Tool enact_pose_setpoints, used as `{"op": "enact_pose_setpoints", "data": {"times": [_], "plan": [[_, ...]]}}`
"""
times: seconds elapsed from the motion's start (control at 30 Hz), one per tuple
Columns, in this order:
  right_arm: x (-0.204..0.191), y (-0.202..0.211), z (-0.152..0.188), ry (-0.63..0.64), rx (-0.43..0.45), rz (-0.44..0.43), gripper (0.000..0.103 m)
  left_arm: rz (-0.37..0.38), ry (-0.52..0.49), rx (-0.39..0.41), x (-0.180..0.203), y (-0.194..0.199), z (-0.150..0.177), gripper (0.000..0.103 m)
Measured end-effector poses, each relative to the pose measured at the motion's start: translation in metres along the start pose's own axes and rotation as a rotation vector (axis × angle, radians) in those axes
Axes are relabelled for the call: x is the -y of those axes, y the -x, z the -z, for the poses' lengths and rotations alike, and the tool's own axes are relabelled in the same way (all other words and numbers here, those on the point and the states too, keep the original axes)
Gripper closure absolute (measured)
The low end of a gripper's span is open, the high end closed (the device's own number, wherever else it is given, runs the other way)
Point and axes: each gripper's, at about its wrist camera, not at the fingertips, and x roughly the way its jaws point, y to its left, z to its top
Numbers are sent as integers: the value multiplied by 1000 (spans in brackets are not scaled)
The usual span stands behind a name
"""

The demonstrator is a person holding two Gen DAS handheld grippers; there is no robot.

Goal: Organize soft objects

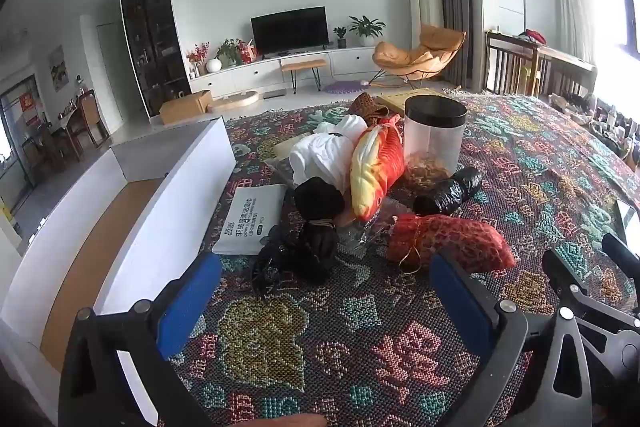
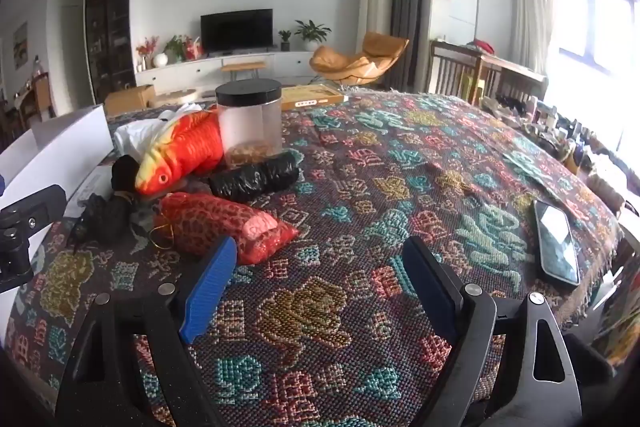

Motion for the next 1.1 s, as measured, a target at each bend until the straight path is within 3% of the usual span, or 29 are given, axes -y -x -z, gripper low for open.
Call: {"op": "enact_pose_setpoints", "data": {"times": [0.6,1.1], "plan": [[-4,0,0,7,0,4,16,-56,-46,1,5,-1,3,0],[-3,0,1,10,0,3,16,-60,-52,-5,6,-4,4,0]]}}
